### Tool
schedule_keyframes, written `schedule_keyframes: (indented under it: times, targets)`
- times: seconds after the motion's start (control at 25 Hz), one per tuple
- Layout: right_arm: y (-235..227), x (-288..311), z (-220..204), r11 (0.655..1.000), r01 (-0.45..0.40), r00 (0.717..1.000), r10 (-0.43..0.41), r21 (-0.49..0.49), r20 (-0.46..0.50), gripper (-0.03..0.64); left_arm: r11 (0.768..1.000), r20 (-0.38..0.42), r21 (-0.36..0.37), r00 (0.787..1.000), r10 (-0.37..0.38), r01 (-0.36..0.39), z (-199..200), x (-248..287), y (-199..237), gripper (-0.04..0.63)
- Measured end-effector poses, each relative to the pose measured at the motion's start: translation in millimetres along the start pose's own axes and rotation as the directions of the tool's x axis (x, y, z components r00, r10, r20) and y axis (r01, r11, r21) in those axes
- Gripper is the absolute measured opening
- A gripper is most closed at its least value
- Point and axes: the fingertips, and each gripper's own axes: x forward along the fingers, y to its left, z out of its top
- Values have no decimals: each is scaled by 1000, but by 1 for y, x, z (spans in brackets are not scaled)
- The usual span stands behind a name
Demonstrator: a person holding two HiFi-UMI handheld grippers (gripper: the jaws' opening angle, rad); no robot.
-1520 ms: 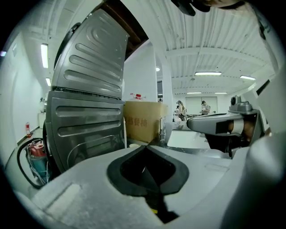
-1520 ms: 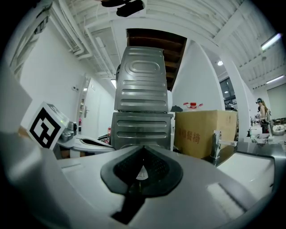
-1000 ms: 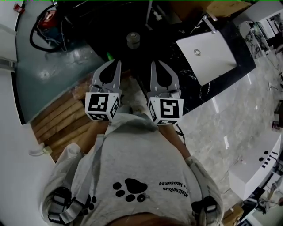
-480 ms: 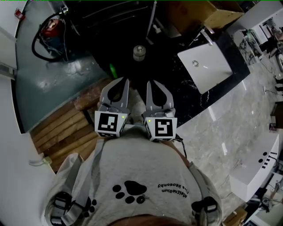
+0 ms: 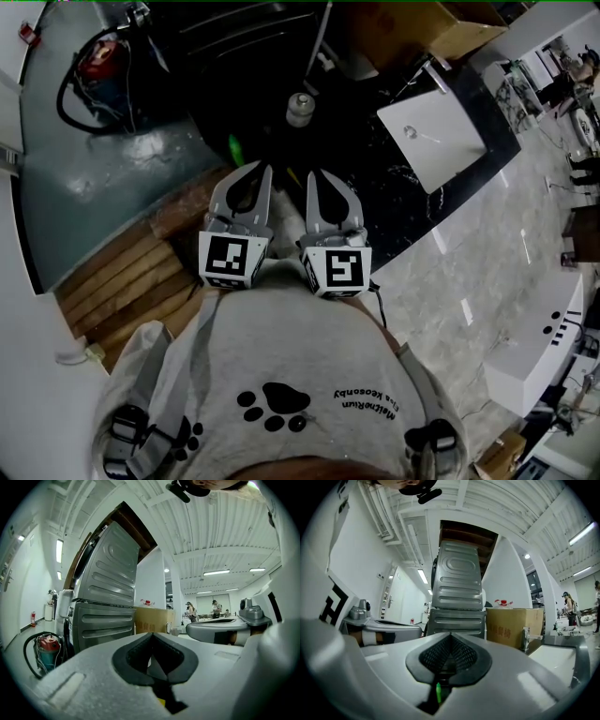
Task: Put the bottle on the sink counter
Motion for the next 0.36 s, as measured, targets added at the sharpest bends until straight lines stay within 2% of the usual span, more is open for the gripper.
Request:
schedule_keyframes:
  times: [0.16, 0.36]
  targets:
    - [2, 4, -5, 1000, 10, 1000, -10, -2, -12, 2, 1000, 2, -7, 1000, -10, 10, -6, 0, 7, 2]
    - [3, 7, -7, 1000, 19, 1000, -19, -5, -10, 2, 999, -6, 19, 1000, -27, 27, -10, 2, 13, 2]
